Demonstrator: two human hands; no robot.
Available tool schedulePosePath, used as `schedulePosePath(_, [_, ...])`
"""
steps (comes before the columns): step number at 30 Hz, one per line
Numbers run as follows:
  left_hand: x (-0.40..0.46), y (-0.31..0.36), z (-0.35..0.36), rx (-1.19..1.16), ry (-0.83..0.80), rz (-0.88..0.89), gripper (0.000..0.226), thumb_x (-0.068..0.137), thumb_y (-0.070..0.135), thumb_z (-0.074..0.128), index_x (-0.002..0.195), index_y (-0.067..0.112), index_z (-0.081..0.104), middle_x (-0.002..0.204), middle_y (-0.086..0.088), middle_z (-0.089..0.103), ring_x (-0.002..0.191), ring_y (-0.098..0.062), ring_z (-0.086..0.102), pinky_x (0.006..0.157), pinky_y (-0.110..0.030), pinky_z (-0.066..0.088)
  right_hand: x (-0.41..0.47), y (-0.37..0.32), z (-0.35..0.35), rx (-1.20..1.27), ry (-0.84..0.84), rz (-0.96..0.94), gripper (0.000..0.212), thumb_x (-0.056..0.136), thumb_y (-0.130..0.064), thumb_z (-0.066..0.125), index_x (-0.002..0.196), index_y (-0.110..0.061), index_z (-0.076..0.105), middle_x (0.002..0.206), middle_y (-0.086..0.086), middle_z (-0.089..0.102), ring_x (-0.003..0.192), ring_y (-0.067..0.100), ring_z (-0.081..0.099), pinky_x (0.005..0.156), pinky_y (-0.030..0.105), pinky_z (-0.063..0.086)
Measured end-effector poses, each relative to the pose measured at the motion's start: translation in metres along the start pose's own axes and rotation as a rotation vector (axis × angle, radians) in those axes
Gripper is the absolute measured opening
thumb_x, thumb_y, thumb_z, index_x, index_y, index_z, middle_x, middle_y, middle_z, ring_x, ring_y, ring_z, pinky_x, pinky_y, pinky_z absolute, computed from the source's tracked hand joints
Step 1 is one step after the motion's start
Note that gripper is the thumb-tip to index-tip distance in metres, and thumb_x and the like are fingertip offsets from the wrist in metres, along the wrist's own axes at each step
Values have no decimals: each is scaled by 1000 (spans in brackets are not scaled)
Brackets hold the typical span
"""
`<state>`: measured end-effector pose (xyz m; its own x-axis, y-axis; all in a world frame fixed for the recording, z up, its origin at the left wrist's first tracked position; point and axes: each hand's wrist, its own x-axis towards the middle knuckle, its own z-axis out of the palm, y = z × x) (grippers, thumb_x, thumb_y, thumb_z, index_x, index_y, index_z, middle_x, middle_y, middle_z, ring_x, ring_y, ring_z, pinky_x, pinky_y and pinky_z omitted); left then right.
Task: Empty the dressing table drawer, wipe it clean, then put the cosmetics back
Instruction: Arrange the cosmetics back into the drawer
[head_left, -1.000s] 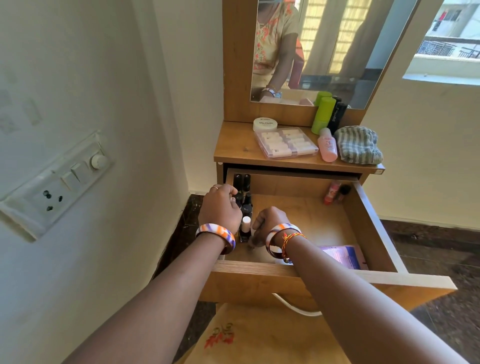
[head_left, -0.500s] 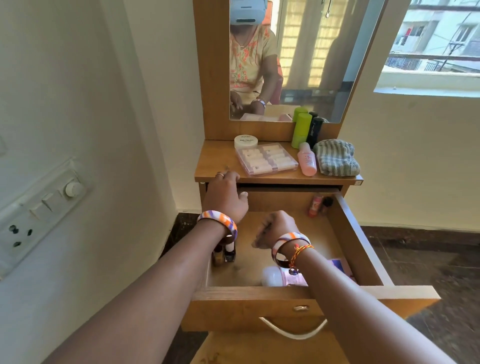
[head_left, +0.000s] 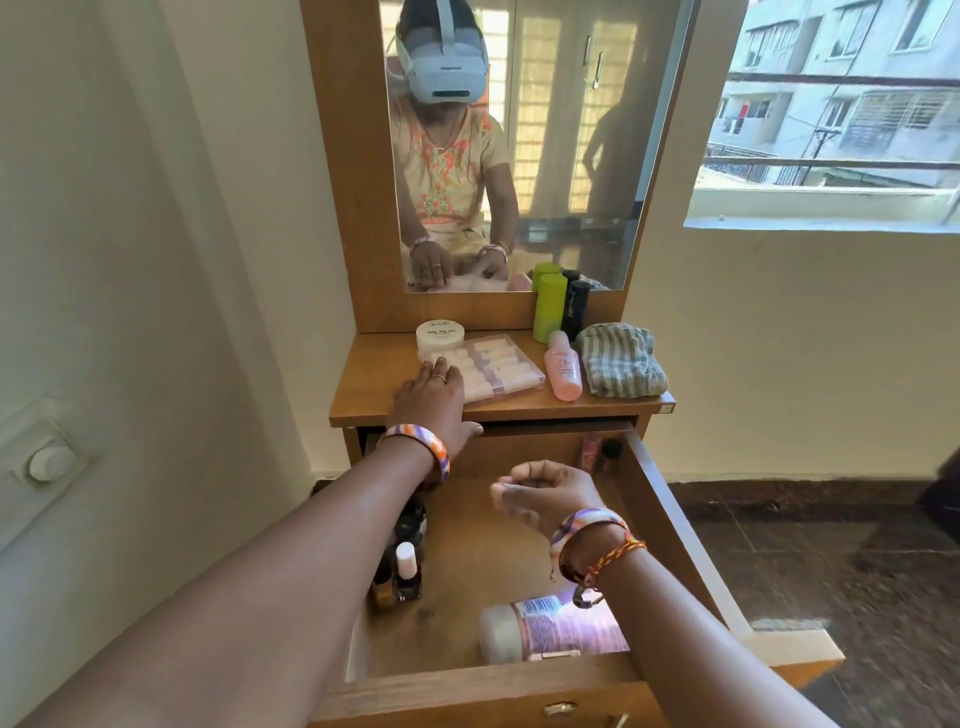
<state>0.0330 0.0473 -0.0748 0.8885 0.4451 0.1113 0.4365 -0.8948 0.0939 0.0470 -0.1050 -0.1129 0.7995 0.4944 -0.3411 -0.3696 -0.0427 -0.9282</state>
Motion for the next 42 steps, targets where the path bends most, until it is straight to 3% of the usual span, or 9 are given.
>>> schedulePosePath(4, [-8,-6,5,-59,112,20,61,93,23,54,147,11,27,156,-7,25,144,-22,23,115,-34,26,2,-20,1,65,-63,-47,20,75,6,71,83,-8,60,82,10,65,76,19,66,72,27,57])
schedulePosePath(9, [-14,-18,6,-171,125,18,60,92,5,54,146,13,31,156,-2,26,144,-20,23,115,-31,29,9,-49,10,-338,140,-360,22,71,-4,78,85,-13,64,85,4,67,82,15,65,79,26,56])
schedulePosePath(12, [-17,-23,0,-193,132,-27,58,90,3,55,144,15,37,153,-2,32,138,-23,35,107,-31,37,11,-58,16,-724,251,-550,38,74,-2,74,109,-13,63,113,7,62,101,16,60,82,20,50])
schedulePosePath(14, [-15,-21,-7,-218,118,-51,53,88,2,56,139,13,45,146,-7,40,130,-26,43,102,-31,42,11,-61,21,-1041,207,-644,51,79,0,68,127,-12,54,137,7,47,125,22,48,98,27,44])
schedulePosePath(17, [-11,-12,-21,-380,17,-155,48,86,1,56,133,8,51,137,-13,49,124,-29,49,98,-31,43,18,-60,28,-1231,168,-589,62,82,2,64,138,-11,40,152,11,28,140,28,30,110,36,35])
schedulePosePath(20, [-9,-3,-28,-509,-17,-250,45,89,6,55,134,6,49,136,-12,52,123,-28,51,97,-30,45,24,-56,34,-1331,240,-550,57,82,1,65,133,-10,42,146,12,37,132,29,41,102,40,44])
schedulePosePath(28, [-9,1,-28,-893,42,-506,41,88,-1,50,128,4,55,135,-12,53,124,-28,50,101,-32,42,22,-51,31,-1299,269,-582,46,84,2,62,127,-8,52,136,13,47,126,29,45,99,39,46])
schedulePosePath(34, [-22,-3,-27,-1216,90,-698,28,95,13,47,116,-2,58,120,-19,62,108,-36,61,93,-40,52,13,-45,18,-1002,255,-601,47,82,-14,70,127,-10,57,135,8,49,125,24,46,104,33,42])
schedulePosePath(42, [-64,6,-20,-1283,31,-534,52,86,-7,57,133,8,43,133,-13,53,119,-28,56,93,-37,52,-16,-38,-7,-591,377,-539,44,76,-30,75,114,-8,69,109,5,68,96,15,61,69,10,42])
